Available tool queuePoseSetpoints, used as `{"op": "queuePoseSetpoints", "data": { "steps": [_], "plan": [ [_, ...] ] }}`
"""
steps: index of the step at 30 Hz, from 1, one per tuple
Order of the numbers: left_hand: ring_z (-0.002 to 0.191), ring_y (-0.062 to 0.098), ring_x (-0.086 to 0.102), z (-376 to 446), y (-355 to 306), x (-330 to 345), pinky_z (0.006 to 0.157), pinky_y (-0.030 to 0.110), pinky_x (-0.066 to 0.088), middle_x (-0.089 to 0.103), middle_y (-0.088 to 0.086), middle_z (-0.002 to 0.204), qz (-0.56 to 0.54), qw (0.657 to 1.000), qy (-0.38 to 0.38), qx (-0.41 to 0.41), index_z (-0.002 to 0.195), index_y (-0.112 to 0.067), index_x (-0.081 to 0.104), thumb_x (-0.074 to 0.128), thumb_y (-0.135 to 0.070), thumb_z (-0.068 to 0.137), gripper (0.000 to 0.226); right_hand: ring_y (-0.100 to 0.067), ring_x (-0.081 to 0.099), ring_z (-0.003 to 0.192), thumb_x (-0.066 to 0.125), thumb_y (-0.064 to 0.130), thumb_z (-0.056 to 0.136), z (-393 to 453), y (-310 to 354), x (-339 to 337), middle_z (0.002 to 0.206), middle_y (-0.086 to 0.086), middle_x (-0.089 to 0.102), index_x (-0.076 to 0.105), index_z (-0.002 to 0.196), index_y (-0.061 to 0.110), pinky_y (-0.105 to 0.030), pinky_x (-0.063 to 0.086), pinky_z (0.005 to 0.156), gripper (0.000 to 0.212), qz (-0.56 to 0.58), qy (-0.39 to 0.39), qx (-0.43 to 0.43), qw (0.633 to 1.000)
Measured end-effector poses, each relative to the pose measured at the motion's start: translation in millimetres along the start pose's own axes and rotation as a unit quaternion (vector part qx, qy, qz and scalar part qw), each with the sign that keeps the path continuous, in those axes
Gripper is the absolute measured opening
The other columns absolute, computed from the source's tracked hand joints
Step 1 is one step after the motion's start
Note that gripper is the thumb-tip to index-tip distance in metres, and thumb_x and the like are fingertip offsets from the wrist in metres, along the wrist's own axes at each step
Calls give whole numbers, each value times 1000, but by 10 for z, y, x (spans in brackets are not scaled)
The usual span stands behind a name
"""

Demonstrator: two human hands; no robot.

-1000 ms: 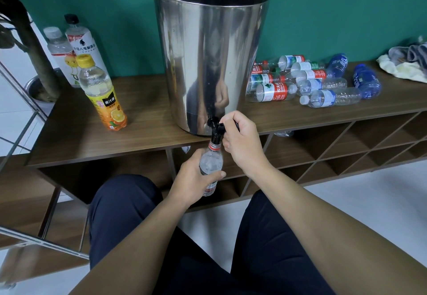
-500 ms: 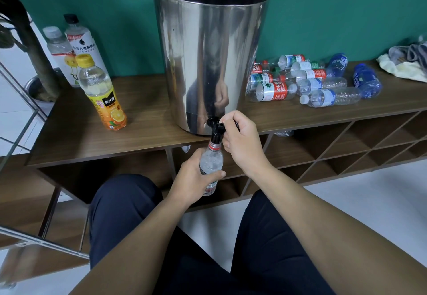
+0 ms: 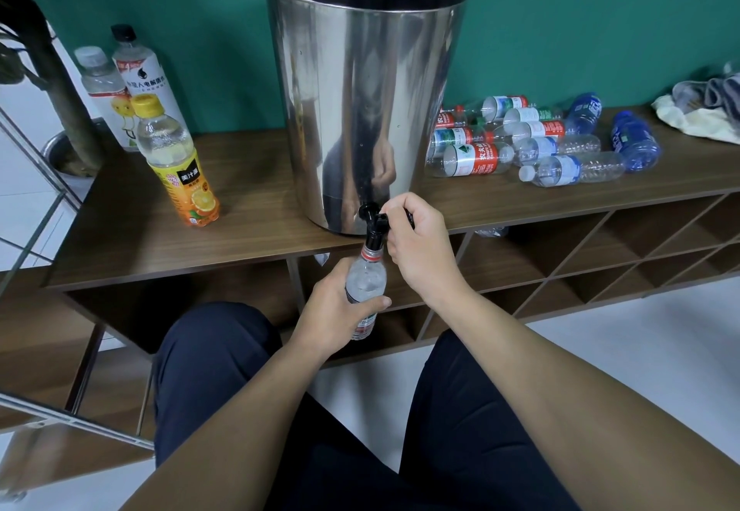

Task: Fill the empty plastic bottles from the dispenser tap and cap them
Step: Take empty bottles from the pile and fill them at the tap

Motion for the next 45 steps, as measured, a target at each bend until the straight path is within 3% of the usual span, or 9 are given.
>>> {"op": "queuePoseSetpoints", "data": {
  "steps": [4, 8, 12, 21, 30, 38, 42, 45],
  "plan": [
    [113, -19, 64, -2, 11, 7, 90, 13, 48, 73, -24, 126, 0, 1000, -2, 0, 138, -45, 59, 96, -33, 88, 63, -4, 50, 65, 54, 25, 112, 0, -25, 3, 65, 20, 56, 65, 83, 40, -25, 40, 64, 35, -9, -9, -9, 1000],
    [119, -10, 66, 11, 18, 14, 96, 18, 50, 74, -22, 128, -5, 1000, -4, 3, 141, -40, 62, 96, -34, 88, 64, -5, 53, 68, 53, 24, 112, -8, -57, 9, 67, 20, 58, 67, 90, 31, -29, 43, 68, 27, -23, -26, -20, 999],
    [112, -20, 64, 9, 16, 11, 92, 15, 49, 73, -25, 123, 0, 1000, -5, 1, 135, -46, 60, 96, -31, 88, 61, -3, 54, 69, 53, 24, 113, -17, -72, 11, 68, 23, 59, 69, 96, 26, -27, 43, 70, 23, -32, -33, -22, 999],
    [103, -28, 60, 11, 17, 15, 80, 4, 44, 70, -32, 116, 4, 1000, -4, -3, 130, -50, 57, 95, -29, 90, 60, -3, 58, 72, 53, 25, 113, -48, -54, 9, 71, 22, 62, 72, 99, 25, -25, 45, 71, 23, -66, -46, -42, 996],
    [102, -28, 60, -1, 3, 13, 85, 13, 45, 70, -31, 117, -8, 1000, 0, -5, 130, -51, 57, 95, -32, 89, 59, -2, 66, 83, 56, 22, 113, -51, 38, -39, 86, 16, 71, 78, 106, 19, -11, 44, 72, 23, -142, -49, -67, 986],
    [104, -26, 61, -7, -17, 4, 85, 11, 45, 71, -30, 116, -8, 1000, 2, -1, 131, -49, 57, 94, -32, 90, 58, -1, 69, 91, 60, 21, 111, -37, 165, -65, 94, 14, 75, 79, 108, 20, -11, 45, 78, 20, -203, -55, -102, 972],
    [104, -23, 64, -9, -2, 4, 86, 14, 49, 73, -30, 113, -7, 1000, -5, -1, 128, -49, 60, 96, -31, 89, 56, 10, 62, 74, 67, 18, 109, -3, 306, 2, 79, 21, 61, 71, 127, 17, -3, 41, 67, 19, -299, -17, -184, 936],
    [112, -10, 68, 6, 12, 5, 98, 27, 58, 75, -23, 120, -11, 1000, -5, 2, 134, -43, 63, 96, -35, 89, 56, 9, 61, 70, 66, 16, 108, 6, 336, 26, 76, 19, 59, 73, 114, 17, -4, 40, 65, 9, -307, -9, -198, 931]
  ]
}}
Point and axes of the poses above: each hand's wrist, its own z-axis towards the middle knuckle, its own x-axis out of the palm, y = z × x, the point moved 2 cm from there along z, towards the middle knuckle
